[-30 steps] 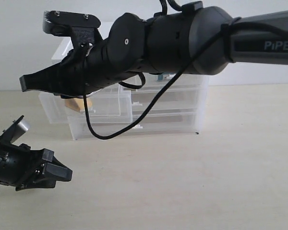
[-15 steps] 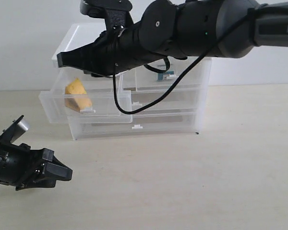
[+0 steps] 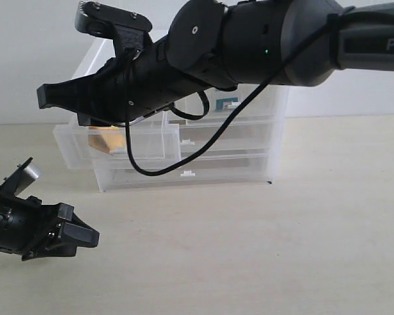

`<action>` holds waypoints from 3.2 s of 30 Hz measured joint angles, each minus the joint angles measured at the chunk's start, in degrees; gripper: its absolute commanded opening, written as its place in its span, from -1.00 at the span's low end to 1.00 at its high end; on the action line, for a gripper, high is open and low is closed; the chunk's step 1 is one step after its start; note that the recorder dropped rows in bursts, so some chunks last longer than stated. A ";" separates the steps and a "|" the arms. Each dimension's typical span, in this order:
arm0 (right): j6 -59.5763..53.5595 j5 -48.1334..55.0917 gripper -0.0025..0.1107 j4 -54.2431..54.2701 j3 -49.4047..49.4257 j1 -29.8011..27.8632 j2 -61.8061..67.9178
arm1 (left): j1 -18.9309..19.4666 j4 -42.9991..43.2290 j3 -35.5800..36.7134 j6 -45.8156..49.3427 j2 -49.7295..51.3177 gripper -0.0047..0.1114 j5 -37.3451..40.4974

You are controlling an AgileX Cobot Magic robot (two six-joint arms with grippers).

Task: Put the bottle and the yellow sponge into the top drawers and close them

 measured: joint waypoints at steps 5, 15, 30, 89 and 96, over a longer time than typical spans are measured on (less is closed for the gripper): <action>-0.40 0.20 -0.96 0.09 0.00 0.00 0.90 | 0.00 0.00 0.00 0.00 0.00 0.04 0.00; -4.82 -2.96 -0.96 1.67 -0.14 0.14 2.50 | 0.00 0.00 0.00 0.00 0.00 0.04 0.00; -7.38 -11.65 -0.96 -4.33 -1.84 -5.12 3.44 | 0.00 0.00 0.00 0.00 0.00 0.04 0.00; 1.63 17.47 -0.96 -32.40 -11.37 -4.10 1.83 | 0.00 -0.79 0.19 0.04 0.00 0.04 0.00; 1.67 18.39 -0.96 -34.61 -11.71 -4.10 2.29 | 0.00 -0.88 0.19 0.04 0.00 0.04 0.00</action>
